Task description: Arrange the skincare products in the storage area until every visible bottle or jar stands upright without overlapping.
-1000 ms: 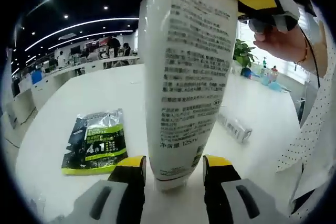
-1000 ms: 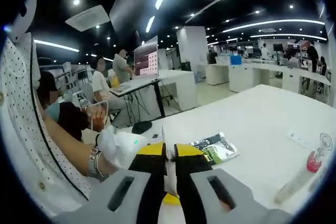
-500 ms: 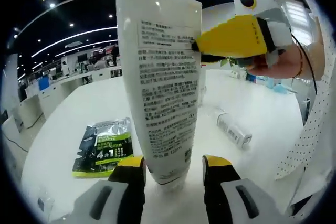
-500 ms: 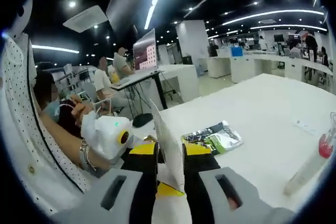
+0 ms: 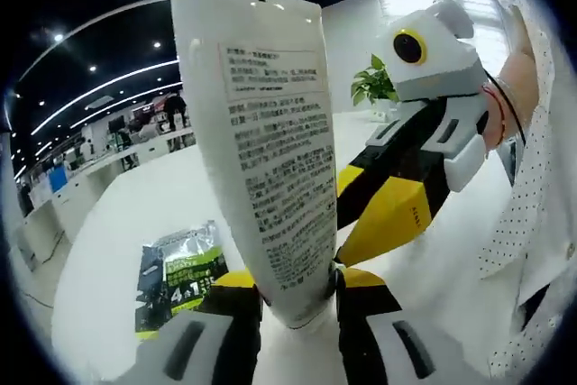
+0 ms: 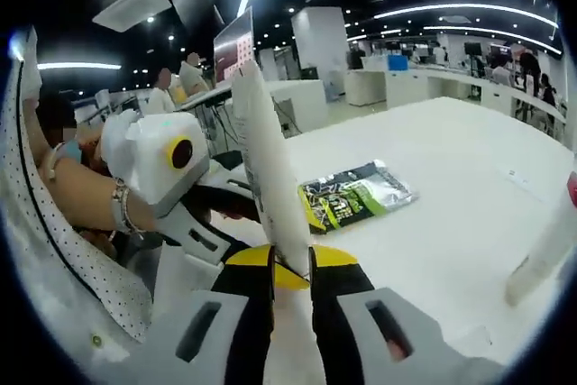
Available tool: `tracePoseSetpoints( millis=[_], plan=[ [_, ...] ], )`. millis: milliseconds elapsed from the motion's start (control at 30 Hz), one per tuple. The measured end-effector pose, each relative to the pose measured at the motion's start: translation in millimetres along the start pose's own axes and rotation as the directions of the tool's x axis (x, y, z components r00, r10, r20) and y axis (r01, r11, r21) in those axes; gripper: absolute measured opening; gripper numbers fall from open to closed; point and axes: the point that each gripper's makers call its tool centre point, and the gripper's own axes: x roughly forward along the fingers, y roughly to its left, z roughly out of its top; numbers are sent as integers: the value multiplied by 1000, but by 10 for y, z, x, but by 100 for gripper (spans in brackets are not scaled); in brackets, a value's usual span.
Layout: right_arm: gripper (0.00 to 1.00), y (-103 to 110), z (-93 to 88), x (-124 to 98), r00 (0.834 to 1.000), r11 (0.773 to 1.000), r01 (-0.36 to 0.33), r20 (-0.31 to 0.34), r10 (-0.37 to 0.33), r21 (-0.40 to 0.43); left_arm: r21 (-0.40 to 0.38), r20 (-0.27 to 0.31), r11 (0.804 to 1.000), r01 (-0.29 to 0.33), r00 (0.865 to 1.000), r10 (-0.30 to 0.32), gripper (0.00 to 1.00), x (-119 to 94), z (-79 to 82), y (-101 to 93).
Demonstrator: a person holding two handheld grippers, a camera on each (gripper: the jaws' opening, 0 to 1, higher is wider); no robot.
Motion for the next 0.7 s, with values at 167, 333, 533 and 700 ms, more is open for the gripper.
tracePoseSetpoints(
  millis=[167, 333, 533, 700],
  plan=[
    [13, 3, -36, -3, 1000, 1000, 20, 4, -20, -3, 5, -16, 1000, 24, 1000, -24, 32, -4, -14, -6],
    [11, -44, -57, 0, 999, 999, 42, -4, -42, -28, 9, -18, 1000, -16, 1000, 17, 29, -16, -23, 7],
    [0, -198, -34, -29, 994, 990, 109, -1, -109, -86, -9, -20, 999, -40, 999, 39, 30, -53, -23, -48],
    [0, -231, -52, 15, 995, 992, 96, 1, -97, -84, -16, -24, 998, -54, 998, 54, 31, -67, -40, -57]
  ],
)
